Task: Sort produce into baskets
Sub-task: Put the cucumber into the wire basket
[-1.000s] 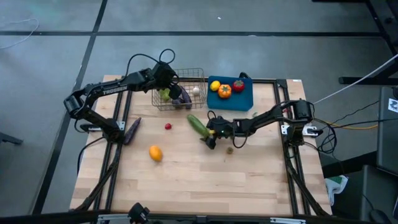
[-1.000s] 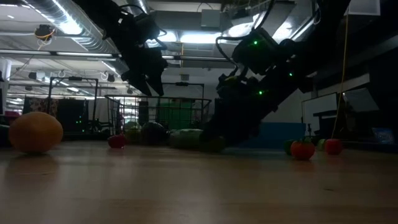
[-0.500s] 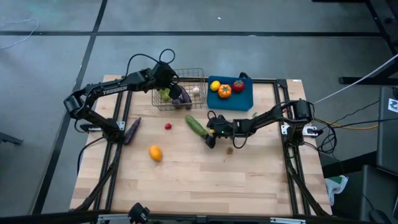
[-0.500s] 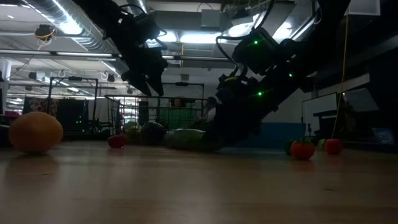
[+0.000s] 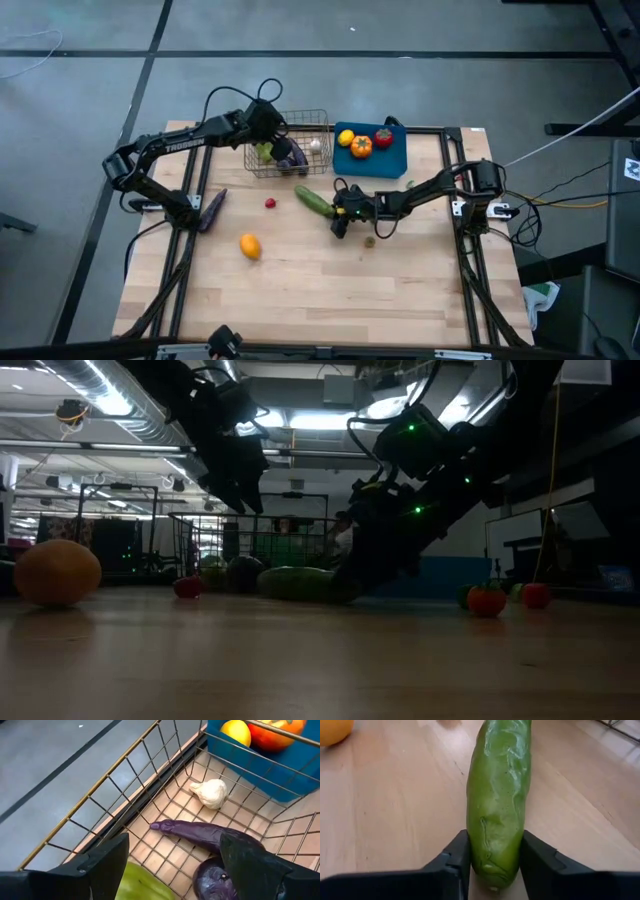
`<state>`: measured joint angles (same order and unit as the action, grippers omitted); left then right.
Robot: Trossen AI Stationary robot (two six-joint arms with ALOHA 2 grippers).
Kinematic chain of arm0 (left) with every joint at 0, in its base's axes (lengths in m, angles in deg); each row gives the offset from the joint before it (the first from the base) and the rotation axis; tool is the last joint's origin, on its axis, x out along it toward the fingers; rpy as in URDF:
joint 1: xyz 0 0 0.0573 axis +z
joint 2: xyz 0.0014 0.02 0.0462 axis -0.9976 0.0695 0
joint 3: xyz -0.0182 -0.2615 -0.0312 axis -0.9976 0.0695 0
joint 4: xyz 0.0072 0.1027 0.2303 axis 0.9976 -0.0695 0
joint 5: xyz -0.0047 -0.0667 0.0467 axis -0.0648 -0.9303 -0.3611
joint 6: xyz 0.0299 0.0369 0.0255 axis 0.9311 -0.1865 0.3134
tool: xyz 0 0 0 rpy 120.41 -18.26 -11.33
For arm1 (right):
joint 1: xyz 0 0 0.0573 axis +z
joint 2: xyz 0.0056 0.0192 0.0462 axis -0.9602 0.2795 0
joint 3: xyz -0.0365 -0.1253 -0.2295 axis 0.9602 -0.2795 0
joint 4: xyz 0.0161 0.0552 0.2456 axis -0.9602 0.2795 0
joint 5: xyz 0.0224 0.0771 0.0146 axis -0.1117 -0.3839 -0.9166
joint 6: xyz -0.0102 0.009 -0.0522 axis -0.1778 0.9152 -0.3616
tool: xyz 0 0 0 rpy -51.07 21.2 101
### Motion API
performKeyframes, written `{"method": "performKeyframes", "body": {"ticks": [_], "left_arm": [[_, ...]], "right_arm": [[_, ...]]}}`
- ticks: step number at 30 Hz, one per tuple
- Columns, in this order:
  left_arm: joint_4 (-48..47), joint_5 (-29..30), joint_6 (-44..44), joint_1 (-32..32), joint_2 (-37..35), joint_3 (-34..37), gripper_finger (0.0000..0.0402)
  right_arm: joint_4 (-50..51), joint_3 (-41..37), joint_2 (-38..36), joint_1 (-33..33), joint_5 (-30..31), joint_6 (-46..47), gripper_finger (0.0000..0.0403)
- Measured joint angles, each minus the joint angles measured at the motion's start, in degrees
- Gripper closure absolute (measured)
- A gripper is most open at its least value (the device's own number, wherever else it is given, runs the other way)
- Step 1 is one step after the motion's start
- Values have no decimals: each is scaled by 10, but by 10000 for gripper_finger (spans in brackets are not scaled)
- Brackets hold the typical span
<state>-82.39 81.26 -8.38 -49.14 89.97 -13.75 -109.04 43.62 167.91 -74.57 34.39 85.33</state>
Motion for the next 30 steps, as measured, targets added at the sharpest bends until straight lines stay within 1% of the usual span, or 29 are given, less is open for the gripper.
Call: {"method": "performKeyframes", "body": {"ticks": [3, 7, 13, 15, 19, 23, 30], "left_arm": [[0, 0, 12, -6, -3, 0, 94], [-2, 0, 20, -17, -19, -5, 94], [0, 0, 19, -31, -60, -21, 94], [0, 0, 19, -36, -79, -21, 94], [-8, 0, 4, -51, -108, -21, 94], [-23, 0, -11, -71, -129, -21, 94], [-35, 0, -14, -108, -138, -21, 94]], "right_arm": [[6, 2, -20, 0, -13, 0, 290], [33, 16, -62, 0, -23, -5, 275], [81, 46, -124, 0, -22, -49, 269], [81, 56, -136, 0, -9, -76, 268], [85, 83, -141, -5, 51, -140, 268], [94, 105, -139, -32, 65, -167, 268], [94, 109, -138, -109, 64, -167, 267]]}}
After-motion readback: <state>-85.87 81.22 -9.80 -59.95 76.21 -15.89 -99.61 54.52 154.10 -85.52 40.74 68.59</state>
